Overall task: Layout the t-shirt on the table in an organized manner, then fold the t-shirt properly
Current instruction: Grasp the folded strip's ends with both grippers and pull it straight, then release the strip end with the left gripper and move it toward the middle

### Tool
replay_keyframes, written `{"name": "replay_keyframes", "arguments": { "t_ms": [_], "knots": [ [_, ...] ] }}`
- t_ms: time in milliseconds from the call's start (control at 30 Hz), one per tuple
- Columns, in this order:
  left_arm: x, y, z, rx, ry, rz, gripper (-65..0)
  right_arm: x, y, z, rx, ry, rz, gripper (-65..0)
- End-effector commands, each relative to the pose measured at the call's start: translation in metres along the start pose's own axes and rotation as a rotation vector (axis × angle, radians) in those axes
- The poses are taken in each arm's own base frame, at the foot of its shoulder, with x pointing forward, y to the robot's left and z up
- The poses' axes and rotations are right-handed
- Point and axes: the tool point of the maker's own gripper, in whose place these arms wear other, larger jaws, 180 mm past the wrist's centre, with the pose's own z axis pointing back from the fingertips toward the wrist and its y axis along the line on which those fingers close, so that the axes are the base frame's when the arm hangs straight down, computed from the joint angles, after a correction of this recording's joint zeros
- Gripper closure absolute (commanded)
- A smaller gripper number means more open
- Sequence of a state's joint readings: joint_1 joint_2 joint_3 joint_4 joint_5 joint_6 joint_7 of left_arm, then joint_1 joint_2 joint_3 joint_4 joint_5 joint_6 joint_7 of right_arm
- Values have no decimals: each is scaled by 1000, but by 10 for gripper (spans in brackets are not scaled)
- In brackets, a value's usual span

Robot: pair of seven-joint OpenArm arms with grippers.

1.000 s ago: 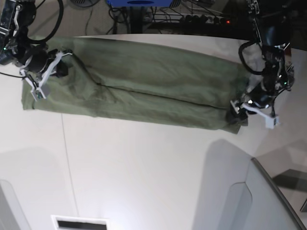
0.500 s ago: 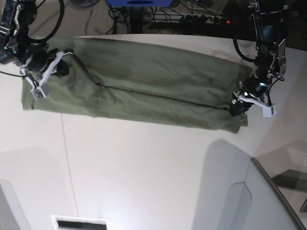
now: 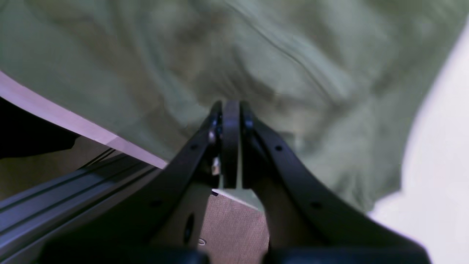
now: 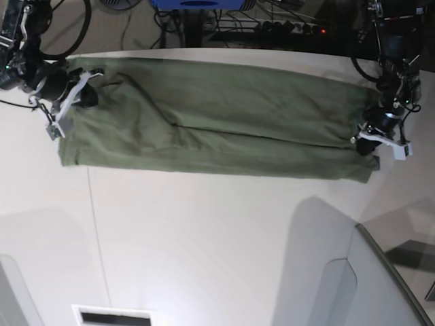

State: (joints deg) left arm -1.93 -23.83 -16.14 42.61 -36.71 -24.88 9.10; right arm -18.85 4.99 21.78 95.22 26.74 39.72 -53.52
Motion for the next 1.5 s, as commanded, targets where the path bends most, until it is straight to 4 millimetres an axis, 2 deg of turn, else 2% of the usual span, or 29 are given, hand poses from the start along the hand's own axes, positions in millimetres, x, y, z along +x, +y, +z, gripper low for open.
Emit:
{"name": "replay_keyframes", "arguments": {
  "t_ms": [0,167,233,300,433,500,633,767,933,1033,1467],
  "knots": [
    [17,6,6,0,-48,-19,0,7,-2,4,-3,-27,10,-15],
    [26,12,28,41,-93,-101,0,5,-2,4,-3,-24,9,-15],
    [31,5,40,63,-117,-146,0,5,-3,4,-4,-23,10,-15],
    [34,-10,50,62,-136,-217,0,5,-3,4,-4,-23,10,-15],
    [20,-58,62,63,-173,-363,0,6,-1,4,0,-24,13,-15],
    [0,-83,63,57,-123,-414,0,7,-2,4,-2,-25,13,-15],
    [-34,-116,64,83,-3,-468,0,7,-4,5,-6,-27,14,-15],
    [-49,-150,65,67,-3,-465,0,8,-3,5,-5,-25,16,-15],
    [-74,-199,61,-50,27,-506,0,7,-4,5,-7,-26,15,-17],
    [-89,-219,63,-96,47,-498,0,7,-5,5,-8,-24,15,-17],
    [-107,-269,65,-207,59,-491,0,7,-3,5,-4,-23,18,-17]
  ]
}}
